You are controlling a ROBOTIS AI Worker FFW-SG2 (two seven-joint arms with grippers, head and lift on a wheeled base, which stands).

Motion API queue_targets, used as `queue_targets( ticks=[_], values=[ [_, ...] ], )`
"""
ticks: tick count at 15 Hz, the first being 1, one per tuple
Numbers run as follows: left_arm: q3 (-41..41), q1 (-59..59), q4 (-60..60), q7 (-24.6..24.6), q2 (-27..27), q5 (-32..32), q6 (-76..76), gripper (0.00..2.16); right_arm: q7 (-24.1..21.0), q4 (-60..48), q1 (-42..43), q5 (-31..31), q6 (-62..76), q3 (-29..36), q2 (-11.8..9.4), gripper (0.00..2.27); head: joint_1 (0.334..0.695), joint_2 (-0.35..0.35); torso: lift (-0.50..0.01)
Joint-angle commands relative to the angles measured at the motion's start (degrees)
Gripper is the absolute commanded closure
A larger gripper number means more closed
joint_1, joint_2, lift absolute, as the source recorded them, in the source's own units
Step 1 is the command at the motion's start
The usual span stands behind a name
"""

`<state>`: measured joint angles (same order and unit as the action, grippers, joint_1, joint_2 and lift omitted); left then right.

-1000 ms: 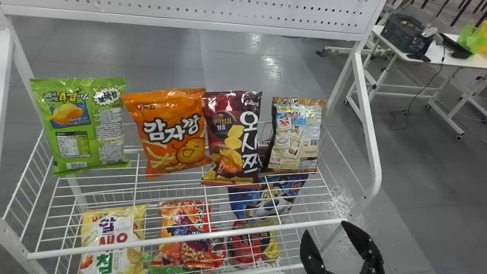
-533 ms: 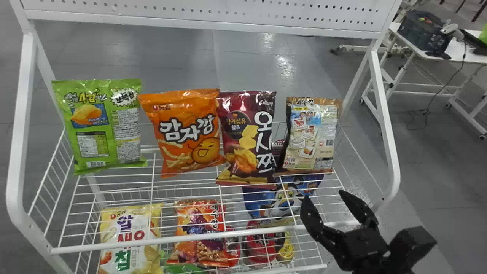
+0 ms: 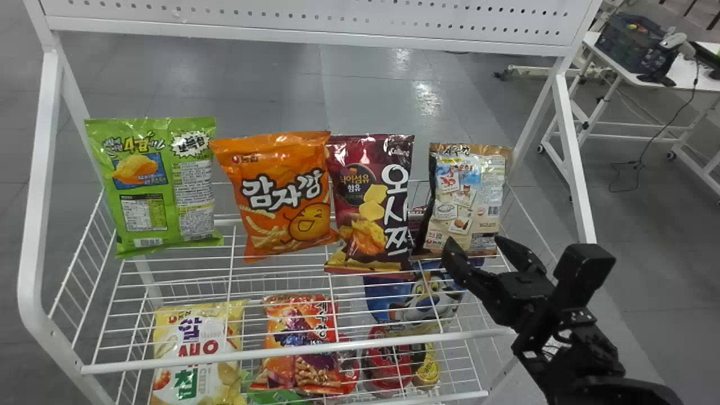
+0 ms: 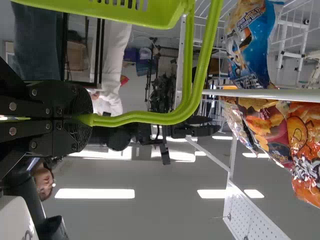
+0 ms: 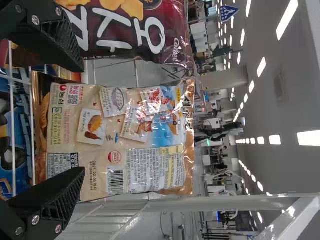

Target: Hold basket handle with left hand then pick spicy shrimp crackers with right hand and place into basket

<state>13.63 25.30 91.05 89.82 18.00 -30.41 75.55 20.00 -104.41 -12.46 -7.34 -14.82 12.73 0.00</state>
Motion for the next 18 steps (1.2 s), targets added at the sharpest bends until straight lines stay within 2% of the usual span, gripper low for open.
queue_targets(
  ticks=[1,6,14,16,18],
  values=[
    [0.1,-0.1,-0.1,0.7,0.1,0.0,0.0,2.15,-0.1,1.4,3.5,0.0,-3.3,0.4,0.1,0.11,0.695,-0.158,-0.01],
    [0.0,-0.7,-0.7,0.7,0.2,0.0,0.0,2.15,-0.6,8.0,10.5,0.0,-6.8,1.1,0.1,0.11,0.695,-0.153,-0.01],
    [0.2,-0.9,-1.5,0.7,0.3,0.0,-0.5,2.15,-2.7,10.8,14.8,1.2,-9.9,1.0,0.1,0.15,0.695,-0.15,-0.01],
    [0.2,-0.9,-1.5,0.7,0.3,0.0,-0.5,2.15,-2.7,10.7,14.8,0.9,-11.3,1.1,0.1,0.66,0.695,-0.15,-0.01],
    [0.3,-0.9,-1.5,0.7,0.4,-0.1,-0.5,2.15,-2.7,10.7,14.7,1.1,-12.9,1.1,0.1,1.6,0.695,-0.15,-0.01]
  ],
)
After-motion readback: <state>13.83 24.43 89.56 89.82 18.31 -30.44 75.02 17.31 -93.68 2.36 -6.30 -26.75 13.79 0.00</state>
